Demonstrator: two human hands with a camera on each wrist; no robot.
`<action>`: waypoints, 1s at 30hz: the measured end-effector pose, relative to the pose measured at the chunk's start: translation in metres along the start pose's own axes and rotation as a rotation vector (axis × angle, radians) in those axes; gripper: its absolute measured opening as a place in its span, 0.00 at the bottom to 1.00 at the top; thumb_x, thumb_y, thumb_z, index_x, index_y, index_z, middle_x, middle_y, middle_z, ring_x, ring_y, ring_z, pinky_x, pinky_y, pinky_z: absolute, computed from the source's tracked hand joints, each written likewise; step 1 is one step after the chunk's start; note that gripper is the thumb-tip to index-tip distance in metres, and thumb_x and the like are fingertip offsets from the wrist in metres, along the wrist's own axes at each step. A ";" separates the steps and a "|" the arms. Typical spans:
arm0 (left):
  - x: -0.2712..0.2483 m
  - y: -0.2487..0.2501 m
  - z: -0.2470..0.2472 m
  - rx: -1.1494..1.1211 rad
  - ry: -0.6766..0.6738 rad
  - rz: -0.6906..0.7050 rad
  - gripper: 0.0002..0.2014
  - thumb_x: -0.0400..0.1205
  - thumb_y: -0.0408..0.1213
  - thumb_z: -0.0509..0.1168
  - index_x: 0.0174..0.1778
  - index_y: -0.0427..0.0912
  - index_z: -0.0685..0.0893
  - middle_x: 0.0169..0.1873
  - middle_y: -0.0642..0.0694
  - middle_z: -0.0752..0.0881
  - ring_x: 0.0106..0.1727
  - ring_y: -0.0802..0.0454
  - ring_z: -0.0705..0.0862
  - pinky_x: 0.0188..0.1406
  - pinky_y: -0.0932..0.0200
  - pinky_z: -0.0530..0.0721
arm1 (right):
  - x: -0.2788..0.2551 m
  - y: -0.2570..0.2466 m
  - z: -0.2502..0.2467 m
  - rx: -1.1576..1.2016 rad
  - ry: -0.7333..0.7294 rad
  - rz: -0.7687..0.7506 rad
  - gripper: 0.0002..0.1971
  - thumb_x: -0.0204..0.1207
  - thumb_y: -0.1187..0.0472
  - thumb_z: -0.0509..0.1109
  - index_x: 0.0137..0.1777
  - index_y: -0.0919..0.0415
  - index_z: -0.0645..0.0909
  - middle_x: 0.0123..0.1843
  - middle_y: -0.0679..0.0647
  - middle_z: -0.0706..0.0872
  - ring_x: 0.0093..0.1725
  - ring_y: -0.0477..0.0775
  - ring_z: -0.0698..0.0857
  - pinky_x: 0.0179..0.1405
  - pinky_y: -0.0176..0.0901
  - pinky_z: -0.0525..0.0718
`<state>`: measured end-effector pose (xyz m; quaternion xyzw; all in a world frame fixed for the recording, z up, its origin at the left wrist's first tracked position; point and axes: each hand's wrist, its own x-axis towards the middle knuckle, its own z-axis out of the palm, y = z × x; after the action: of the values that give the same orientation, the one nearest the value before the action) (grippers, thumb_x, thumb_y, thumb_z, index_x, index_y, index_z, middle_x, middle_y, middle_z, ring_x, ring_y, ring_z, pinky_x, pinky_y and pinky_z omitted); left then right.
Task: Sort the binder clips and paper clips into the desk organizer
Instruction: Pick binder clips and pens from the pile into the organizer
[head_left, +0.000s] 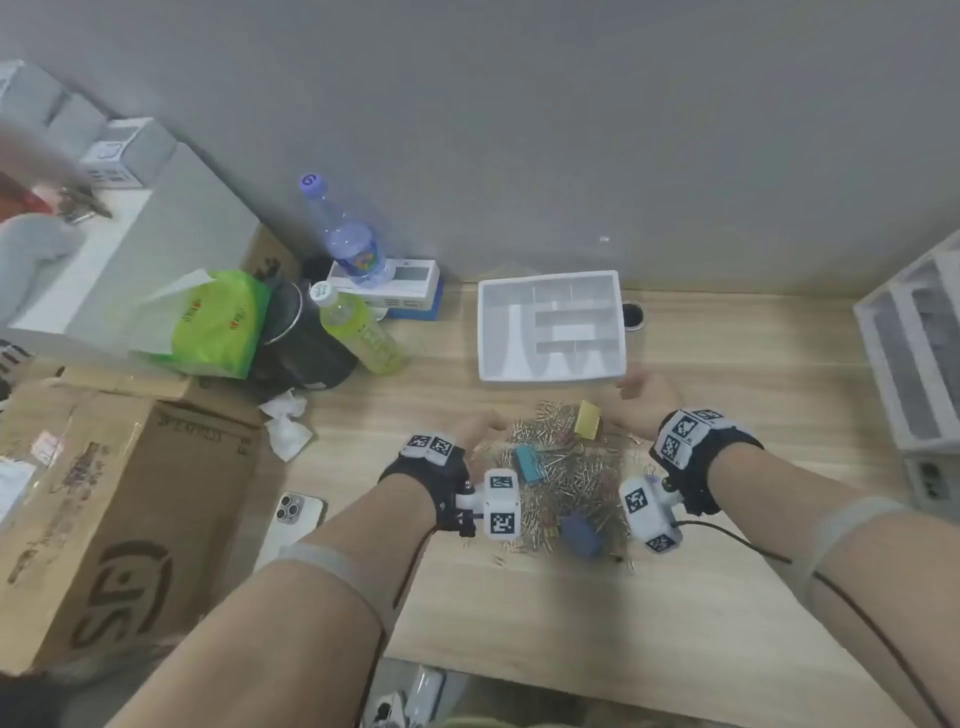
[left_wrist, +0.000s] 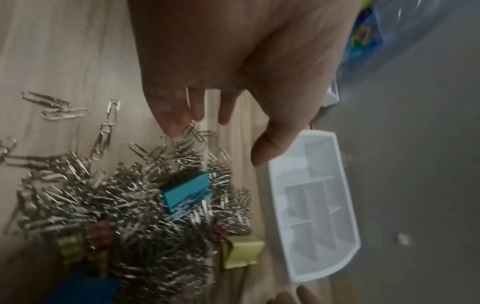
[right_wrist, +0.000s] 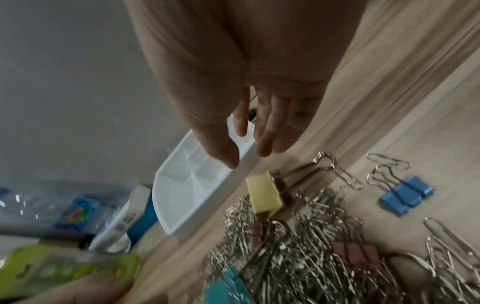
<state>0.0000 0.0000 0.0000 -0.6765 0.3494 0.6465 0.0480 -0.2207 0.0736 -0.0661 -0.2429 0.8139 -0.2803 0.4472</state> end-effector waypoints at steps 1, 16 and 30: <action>0.008 -0.004 0.004 0.056 -0.021 0.013 0.12 0.81 0.36 0.66 0.59 0.36 0.80 0.56 0.35 0.81 0.47 0.44 0.81 0.61 0.47 0.82 | 0.000 0.000 0.005 -0.048 -0.025 -0.010 0.24 0.66 0.61 0.81 0.61 0.57 0.78 0.58 0.56 0.83 0.52 0.56 0.85 0.49 0.46 0.86; 0.071 -0.051 0.022 1.009 0.201 0.468 0.36 0.56 0.48 0.83 0.60 0.58 0.76 0.57 0.52 0.75 0.59 0.52 0.69 0.64 0.45 0.77 | 0.005 0.015 0.043 -0.456 -0.054 -0.195 0.28 0.69 0.60 0.78 0.69 0.57 0.76 0.65 0.55 0.74 0.47 0.53 0.79 0.48 0.43 0.81; 0.066 -0.048 0.008 0.646 0.038 0.448 0.25 0.62 0.47 0.80 0.55 0.49 0.88 0.43 0.55 0.89 0.44 0.56 0.89 0.41 0.61 0.89 | -0.012 0.003 0.022 -0.198 -0.385 -0.106 0.09 0.76 0.50 0.67 0.44 0.53 0.84 0.34 0.50 0.87 0.36 0.52 0.87 0.33 0.40 0.81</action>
<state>0.0135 0.0131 -0.0796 -0.5456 0.6746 0.4850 0.1097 -0.1957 0.0781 -0.0705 -0.3772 0.7231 -0.1708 0.5529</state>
